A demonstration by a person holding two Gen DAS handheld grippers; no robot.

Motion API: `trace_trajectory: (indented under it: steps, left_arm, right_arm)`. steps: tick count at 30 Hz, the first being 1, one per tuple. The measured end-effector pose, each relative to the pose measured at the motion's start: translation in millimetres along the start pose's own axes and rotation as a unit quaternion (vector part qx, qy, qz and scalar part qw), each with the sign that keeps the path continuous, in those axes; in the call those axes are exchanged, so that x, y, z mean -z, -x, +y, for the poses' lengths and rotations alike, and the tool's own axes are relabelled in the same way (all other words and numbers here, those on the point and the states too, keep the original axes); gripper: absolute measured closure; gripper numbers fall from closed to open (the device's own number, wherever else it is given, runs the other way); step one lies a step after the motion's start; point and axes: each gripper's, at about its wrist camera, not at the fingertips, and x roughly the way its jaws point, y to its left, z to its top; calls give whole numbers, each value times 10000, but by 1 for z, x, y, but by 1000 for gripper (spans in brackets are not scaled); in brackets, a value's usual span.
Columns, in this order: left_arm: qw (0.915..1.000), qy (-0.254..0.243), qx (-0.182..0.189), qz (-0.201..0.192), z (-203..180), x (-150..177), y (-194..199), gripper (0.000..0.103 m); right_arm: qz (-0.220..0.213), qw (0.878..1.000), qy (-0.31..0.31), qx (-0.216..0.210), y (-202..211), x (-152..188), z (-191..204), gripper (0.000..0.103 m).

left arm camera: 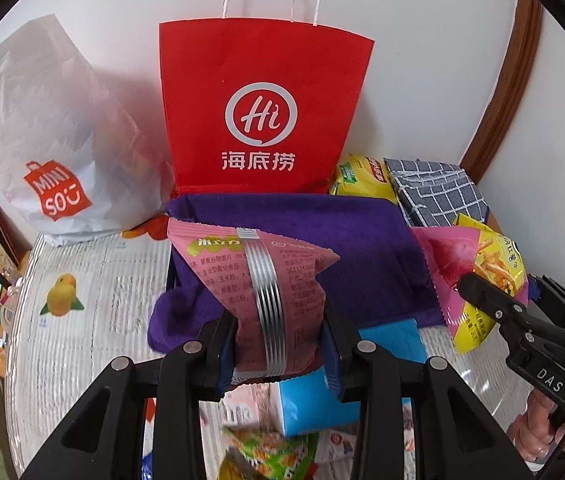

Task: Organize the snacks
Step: 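Carry both held bags up and over onto the purple towel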

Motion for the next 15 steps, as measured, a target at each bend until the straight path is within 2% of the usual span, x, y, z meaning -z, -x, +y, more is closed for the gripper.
trace_trajectory:
  steps: [15]
  left_arm:
    - [9993, -56, -335, 147, 11, -31, -68, 69]
  right_arm:
    - [177, 9998, 30, 39, -70, -22, -23, 46]
